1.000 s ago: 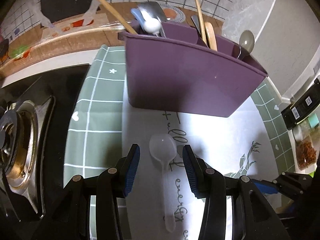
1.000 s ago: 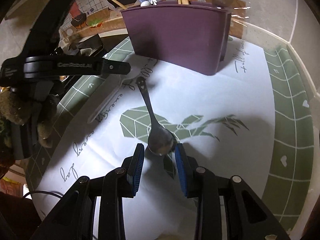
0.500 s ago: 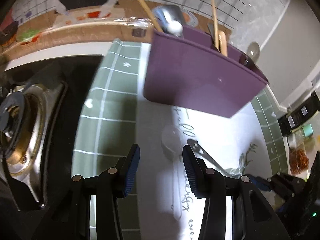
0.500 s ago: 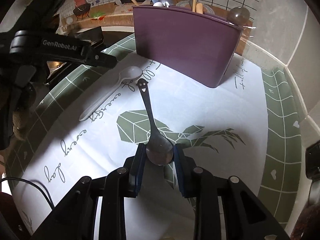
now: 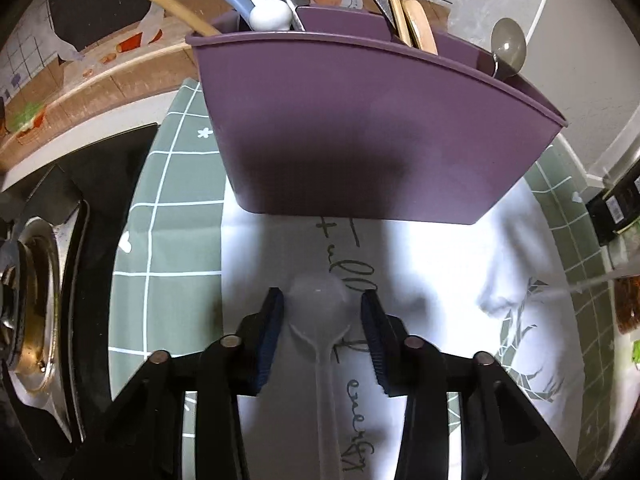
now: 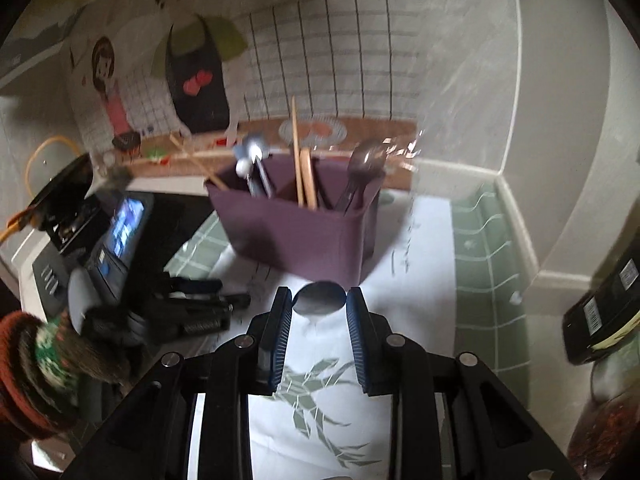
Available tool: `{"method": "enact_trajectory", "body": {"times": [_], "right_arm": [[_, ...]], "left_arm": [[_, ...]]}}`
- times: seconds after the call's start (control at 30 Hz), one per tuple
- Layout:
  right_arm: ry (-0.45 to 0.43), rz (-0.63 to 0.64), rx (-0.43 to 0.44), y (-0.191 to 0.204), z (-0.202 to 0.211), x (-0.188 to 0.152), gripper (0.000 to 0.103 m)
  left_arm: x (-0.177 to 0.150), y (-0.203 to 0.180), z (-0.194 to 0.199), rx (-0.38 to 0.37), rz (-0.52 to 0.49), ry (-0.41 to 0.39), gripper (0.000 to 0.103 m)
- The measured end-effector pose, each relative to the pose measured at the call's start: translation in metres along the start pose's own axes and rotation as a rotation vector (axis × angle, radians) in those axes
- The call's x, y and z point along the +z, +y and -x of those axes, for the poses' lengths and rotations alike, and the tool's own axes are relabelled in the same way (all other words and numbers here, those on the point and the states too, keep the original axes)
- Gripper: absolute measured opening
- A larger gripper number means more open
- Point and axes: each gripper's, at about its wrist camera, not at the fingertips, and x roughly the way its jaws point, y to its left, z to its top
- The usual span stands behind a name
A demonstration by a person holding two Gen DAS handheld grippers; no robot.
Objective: Organize utensils
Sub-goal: 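Grasp the small metal spoon with the right tool while the left tool grasps the white plastic spoon, then lower both spoons into the purple holder and open both tools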
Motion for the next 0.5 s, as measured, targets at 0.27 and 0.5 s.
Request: {"method": "enact_trajectory", "body": {"times": [0.27,0.5], "right_arm": [[-0.018,-0.001,0.007,0.005,0.02,0.006,0.026],[-0.011,0.029,0.031,0.018,0.037,-0.007,0.026]], "left_arm": [[-0.013,-0.009,0.024,-0.042,-0.007,-0.057,0.034],[-0.043,0.002,0.095,-0.165,0.034,-0.199,0.034]]}}
